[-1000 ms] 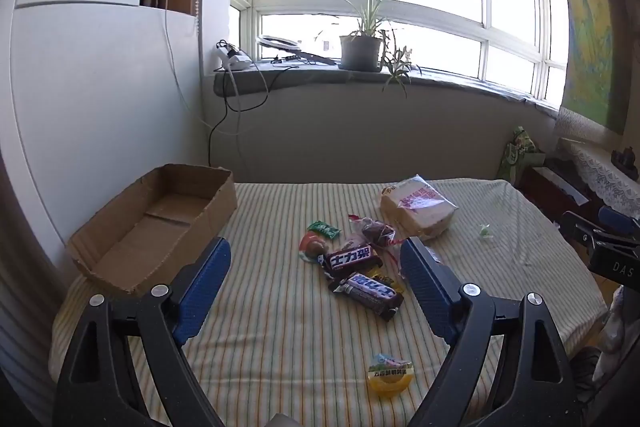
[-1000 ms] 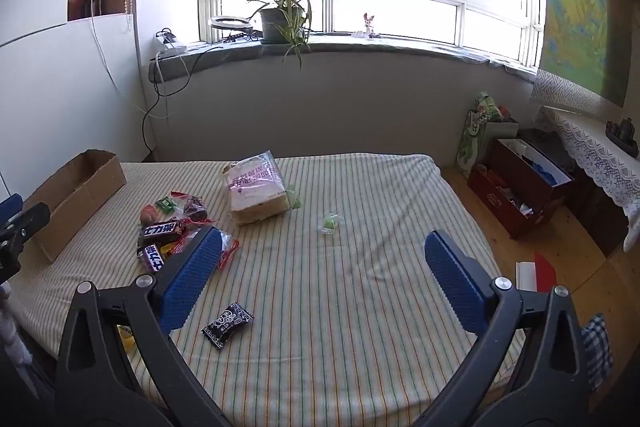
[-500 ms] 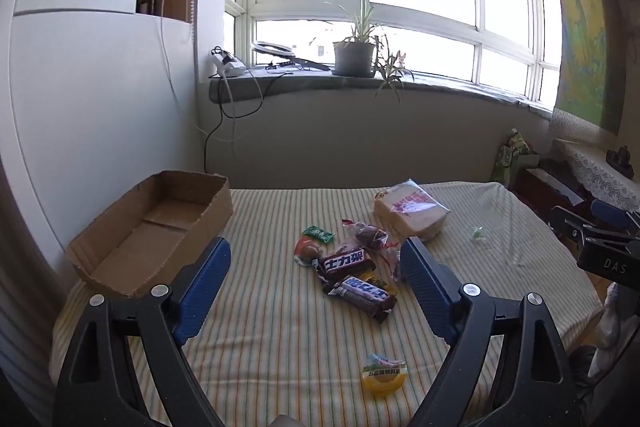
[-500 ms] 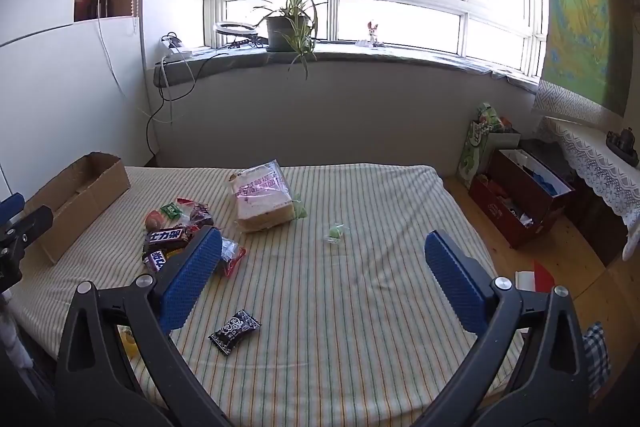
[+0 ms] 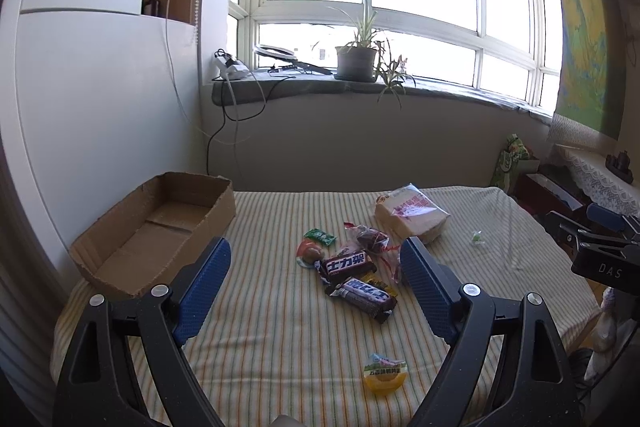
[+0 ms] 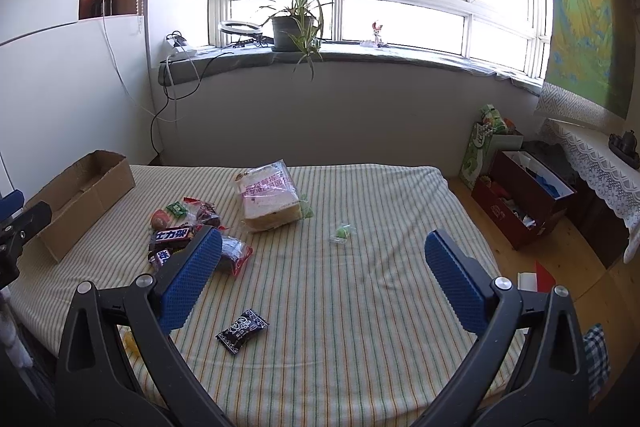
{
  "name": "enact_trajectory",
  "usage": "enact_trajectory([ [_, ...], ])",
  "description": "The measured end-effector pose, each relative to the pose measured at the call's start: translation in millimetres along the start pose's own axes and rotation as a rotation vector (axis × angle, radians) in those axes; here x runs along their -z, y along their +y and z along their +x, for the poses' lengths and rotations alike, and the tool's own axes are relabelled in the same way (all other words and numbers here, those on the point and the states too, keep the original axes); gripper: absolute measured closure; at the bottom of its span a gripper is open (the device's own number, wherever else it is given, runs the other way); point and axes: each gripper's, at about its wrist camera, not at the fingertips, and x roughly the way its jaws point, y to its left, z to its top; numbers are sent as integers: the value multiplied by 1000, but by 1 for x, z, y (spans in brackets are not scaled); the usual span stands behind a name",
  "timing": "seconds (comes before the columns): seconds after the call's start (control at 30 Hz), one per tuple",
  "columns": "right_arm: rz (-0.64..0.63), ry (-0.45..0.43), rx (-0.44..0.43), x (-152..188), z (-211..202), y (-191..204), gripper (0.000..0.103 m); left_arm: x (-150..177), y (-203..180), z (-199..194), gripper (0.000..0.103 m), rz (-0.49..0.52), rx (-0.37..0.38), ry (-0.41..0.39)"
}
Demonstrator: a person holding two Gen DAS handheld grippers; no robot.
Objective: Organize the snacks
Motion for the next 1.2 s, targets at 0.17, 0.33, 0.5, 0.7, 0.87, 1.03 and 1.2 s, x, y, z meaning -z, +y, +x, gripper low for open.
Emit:
enact_trajectory([
  [0.17,2,-2,-1,0,0,1,0,0,0,-1,16,1,2,-3],
  [0.33,7,-3,-4,1,-1,2,0,0,0,-1,16,1,5,-6],
  [0.5,9,-3,-5,1,-1,1,0,0,0,-1,16,2,4,-7],
  [0.7,16,4,-6,1,0,0,0,0,-1,-3,16,4,6,-7],
  [0.87,12,3,-6,1,0,1,0,0,-1,-3,16,1,8,-5],
  [1.03,11,0,-4,2,1,2,0,-1,-1,-3,16,5,11,-8],
  [1.2,11,0,-4,2,1,2,0,-1,-1,-3,16,3,13,-8],
])
